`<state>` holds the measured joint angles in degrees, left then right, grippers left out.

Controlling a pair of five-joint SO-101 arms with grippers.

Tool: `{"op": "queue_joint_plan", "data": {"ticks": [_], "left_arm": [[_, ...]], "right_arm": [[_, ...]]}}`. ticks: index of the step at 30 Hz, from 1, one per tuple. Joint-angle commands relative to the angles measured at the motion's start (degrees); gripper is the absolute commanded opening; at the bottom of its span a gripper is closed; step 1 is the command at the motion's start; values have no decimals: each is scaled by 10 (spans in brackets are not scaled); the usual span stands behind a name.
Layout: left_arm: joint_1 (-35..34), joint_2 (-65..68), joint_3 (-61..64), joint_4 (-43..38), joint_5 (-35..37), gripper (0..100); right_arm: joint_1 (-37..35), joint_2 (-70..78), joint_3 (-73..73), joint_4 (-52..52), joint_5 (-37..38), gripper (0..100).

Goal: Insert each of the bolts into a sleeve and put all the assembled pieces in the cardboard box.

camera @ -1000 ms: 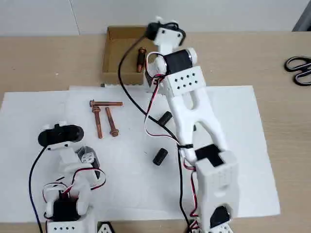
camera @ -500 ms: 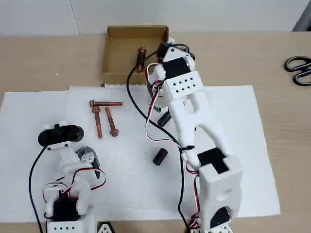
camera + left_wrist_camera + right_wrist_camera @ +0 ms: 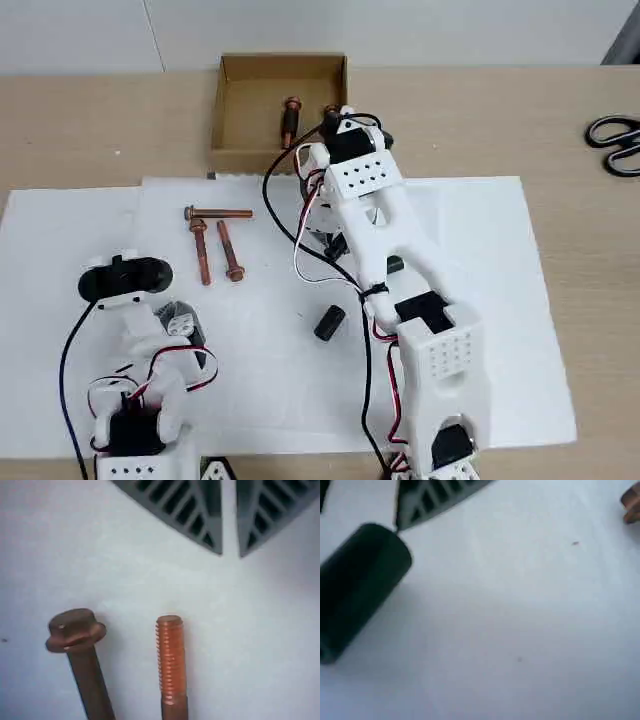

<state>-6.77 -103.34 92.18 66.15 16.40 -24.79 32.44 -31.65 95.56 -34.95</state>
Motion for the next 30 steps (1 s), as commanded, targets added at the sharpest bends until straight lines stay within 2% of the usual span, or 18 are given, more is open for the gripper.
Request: {"op": "queue_joint_plan", "data": {"ticks": [1,30], "left_arm": [[-4,-5,-2,-15,1,6],[-4,-5,-2,-15,1,6]], "right_arm": [[5,-3,-4,-9,-3,95],[8,-22,-18,16,11,101]]}}
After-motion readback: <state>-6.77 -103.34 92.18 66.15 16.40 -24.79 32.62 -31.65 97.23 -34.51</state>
